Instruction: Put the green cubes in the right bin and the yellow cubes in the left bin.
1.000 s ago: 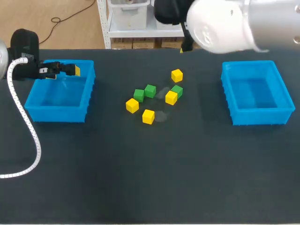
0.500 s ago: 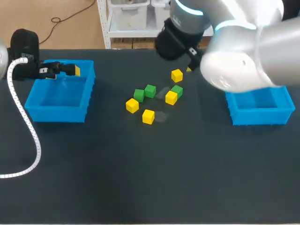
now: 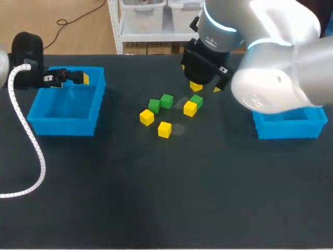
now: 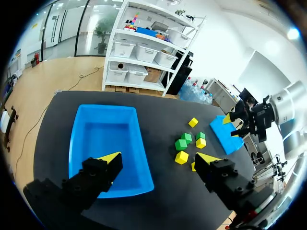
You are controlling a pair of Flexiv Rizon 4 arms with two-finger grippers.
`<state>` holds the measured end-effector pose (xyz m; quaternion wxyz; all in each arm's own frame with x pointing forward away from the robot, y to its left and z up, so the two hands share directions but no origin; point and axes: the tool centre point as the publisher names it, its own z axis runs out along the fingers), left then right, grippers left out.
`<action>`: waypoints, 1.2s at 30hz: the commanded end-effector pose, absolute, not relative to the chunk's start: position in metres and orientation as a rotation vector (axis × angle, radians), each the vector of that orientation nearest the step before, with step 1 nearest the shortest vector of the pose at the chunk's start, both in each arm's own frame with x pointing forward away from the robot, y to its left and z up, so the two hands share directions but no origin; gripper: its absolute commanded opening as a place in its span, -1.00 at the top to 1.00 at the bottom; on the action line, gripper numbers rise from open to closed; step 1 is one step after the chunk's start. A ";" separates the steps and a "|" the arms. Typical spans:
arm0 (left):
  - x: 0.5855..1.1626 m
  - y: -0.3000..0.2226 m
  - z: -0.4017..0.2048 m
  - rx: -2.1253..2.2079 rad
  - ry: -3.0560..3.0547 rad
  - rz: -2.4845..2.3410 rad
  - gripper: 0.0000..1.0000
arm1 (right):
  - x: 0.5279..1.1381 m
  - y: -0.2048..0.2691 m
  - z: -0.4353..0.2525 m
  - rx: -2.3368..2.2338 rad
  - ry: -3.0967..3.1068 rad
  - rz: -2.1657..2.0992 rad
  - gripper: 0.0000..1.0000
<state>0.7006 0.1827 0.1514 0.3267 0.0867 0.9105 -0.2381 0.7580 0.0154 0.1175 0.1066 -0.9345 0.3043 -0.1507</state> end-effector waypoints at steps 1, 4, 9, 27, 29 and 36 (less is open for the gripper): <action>0.700 0.184 0.150 0.231 2.376 -0.634 -1.00 | 0.768 0.025 0.113 -2.783 0.965 -0.370 -1.00; 0.700 0.184 0.150 0.231 2.376 -0.634 -1.00 | 0.768 0.029 0.106 -2.772 1.003 -0.342 -1.00; 0.700 0.184 0.150 0.231 2.376 -0.634 -1.00 | 0.768 0.030 0.091 -2.767 1.031 -0.330 -1.00; 0.700 0.184 0.150 0.231 2.376 -0.634 -1.00 | 0.787 0.012 0.056 -2.737 1.061 -0.332 -1.00; 0.700 0.184 0.150 0.231 2.376 -0.634 -1.00 | 0.789 0.012 0.052 -2.739 1.054 -0.322 -1.00; 0.700 0.184 0.150 0.231 2.376 -0.634 -1.00 | 0.795 0.016 0.038 -2.751 1.044 -0.276 -1.00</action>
